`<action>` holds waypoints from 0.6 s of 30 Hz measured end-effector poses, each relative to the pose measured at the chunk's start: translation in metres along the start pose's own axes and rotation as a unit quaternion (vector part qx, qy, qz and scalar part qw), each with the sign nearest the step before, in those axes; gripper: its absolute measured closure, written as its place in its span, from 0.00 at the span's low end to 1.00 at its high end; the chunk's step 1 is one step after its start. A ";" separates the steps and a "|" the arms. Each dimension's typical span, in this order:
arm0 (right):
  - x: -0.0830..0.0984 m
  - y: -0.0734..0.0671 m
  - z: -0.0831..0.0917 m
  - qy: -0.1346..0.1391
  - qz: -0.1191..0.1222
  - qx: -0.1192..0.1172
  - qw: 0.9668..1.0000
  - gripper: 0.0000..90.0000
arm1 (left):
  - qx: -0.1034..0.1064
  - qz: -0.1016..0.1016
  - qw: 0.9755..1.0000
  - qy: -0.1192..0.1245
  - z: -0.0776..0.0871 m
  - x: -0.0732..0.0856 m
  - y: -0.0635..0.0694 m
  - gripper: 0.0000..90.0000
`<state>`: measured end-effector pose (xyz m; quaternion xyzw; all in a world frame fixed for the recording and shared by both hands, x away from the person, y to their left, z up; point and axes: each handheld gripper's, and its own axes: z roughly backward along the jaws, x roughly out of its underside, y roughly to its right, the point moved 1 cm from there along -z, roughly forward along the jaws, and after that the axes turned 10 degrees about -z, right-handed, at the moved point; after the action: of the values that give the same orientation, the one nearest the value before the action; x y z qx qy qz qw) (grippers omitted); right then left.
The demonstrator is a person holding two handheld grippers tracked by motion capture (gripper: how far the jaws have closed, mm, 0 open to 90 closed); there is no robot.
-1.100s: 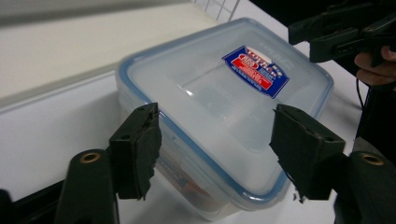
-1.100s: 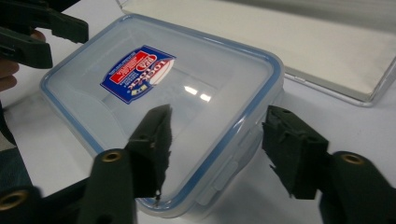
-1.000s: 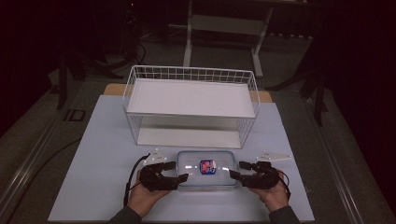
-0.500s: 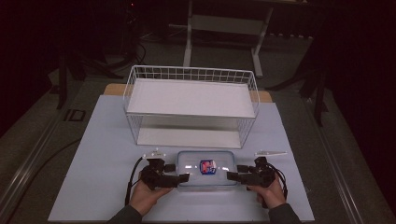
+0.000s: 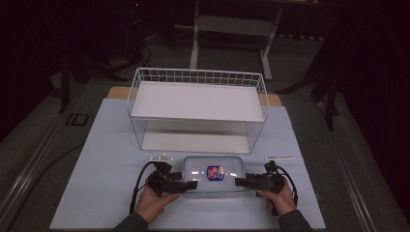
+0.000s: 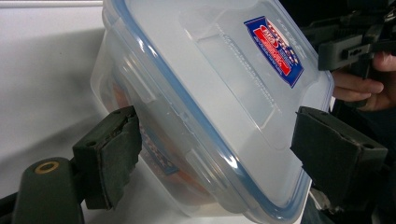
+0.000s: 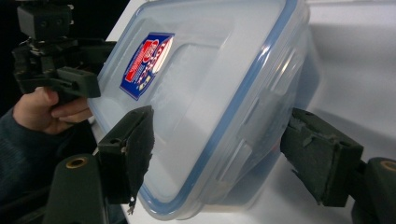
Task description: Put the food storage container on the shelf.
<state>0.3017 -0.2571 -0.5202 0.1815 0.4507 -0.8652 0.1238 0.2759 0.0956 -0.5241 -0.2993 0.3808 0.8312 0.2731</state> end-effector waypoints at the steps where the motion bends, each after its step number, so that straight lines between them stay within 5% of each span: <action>1: 0.000 0.000 0.000 -0.005 -0.006 -0.002 1.000 0.29 | 0.004 0.002 1.000 -0.001 0.000 0.000 0.000 0.20; 8: 0.001 -0.003 0.009 0.000 -0.012 -0.005 1.000 0.41 | 0.007 0.004 1.000 -0.018 0.007 0.000 0.007 0.28; 11: 0.003 -0.006 0.015 0.003 -0.002 -0.007 1.000 0.50 | 0.011 0.017 1.000 0.002 0.017 0.002 0.008 0.41; 18: 0.016 -0.016 0.027 0.014 0.018 -0.016 1.000 0.58 | -0.001 -0.017 1.000 -0.007 0.029 0.006 0.021 0.54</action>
<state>0.2759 -0.2713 -0.5005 0.2000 0.4633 -0.8526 0.1357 0.2485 0.1085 -0.5029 -0.3004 0.3726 0.8290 0.2894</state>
